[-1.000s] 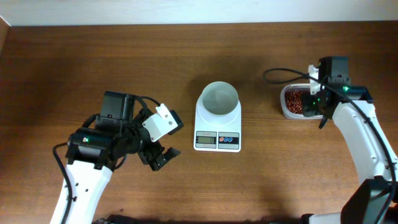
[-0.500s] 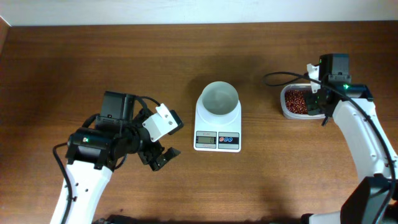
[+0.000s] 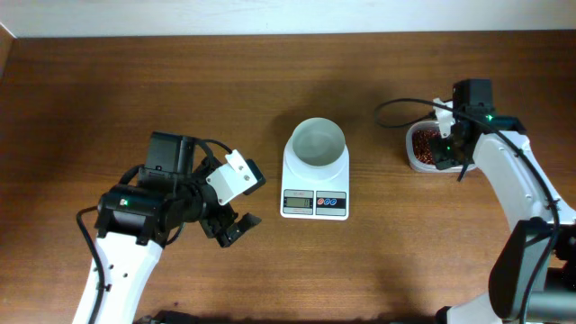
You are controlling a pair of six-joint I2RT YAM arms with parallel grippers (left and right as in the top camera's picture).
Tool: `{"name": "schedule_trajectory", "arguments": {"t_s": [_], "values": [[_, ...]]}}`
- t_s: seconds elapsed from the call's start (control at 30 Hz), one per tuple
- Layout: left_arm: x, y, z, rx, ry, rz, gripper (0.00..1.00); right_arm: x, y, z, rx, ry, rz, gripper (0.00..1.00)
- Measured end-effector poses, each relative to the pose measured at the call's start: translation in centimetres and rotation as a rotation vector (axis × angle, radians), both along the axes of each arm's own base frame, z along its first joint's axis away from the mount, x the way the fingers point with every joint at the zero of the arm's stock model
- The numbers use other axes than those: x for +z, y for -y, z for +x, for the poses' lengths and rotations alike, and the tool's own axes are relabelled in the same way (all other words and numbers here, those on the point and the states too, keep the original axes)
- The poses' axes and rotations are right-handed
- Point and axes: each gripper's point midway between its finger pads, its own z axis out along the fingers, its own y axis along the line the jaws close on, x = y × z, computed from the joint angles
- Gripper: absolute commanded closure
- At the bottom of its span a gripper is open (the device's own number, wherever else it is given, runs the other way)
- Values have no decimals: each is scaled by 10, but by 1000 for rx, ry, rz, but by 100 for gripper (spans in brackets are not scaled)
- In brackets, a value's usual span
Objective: Scoop and weigh 50g on scale
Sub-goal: 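Lower the red scoop into the beans with the right gripper, then scoop beans and lift the red scoop out of the tub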
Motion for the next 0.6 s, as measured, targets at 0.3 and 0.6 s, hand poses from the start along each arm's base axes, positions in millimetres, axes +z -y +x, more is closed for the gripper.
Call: {"name": "schedule_trajectory", "arguments": {"t_s": [0.3, 0.6], "values": [[0, 0, 0, 0, 0, 0, 1, 1, 17, -8, -117, 34, 334, 96], [0, 0, 0, 0, 0, 0, 1, -3, 21, -12, -165, 33, 506, 96]]}}
